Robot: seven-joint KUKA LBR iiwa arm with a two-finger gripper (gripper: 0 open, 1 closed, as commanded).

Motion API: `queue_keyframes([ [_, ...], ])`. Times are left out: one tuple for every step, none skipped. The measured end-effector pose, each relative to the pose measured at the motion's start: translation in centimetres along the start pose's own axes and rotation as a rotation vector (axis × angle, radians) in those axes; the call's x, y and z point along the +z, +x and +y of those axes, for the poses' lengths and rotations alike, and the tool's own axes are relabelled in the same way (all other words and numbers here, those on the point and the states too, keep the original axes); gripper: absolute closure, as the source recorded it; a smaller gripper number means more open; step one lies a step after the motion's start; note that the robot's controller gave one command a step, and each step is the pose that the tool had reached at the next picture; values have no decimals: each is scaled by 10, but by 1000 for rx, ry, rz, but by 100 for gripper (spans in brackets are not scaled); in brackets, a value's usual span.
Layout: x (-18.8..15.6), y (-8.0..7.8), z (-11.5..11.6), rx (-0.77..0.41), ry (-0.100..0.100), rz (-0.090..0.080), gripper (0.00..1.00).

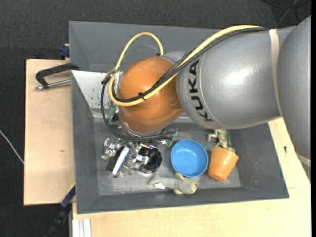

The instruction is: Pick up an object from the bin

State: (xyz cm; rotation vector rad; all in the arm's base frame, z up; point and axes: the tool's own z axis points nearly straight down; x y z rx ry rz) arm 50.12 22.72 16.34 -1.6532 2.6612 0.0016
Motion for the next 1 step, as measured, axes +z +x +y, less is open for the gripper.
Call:
queue_keyframes([
  [-36,-2,0,2,0,0,100],
])
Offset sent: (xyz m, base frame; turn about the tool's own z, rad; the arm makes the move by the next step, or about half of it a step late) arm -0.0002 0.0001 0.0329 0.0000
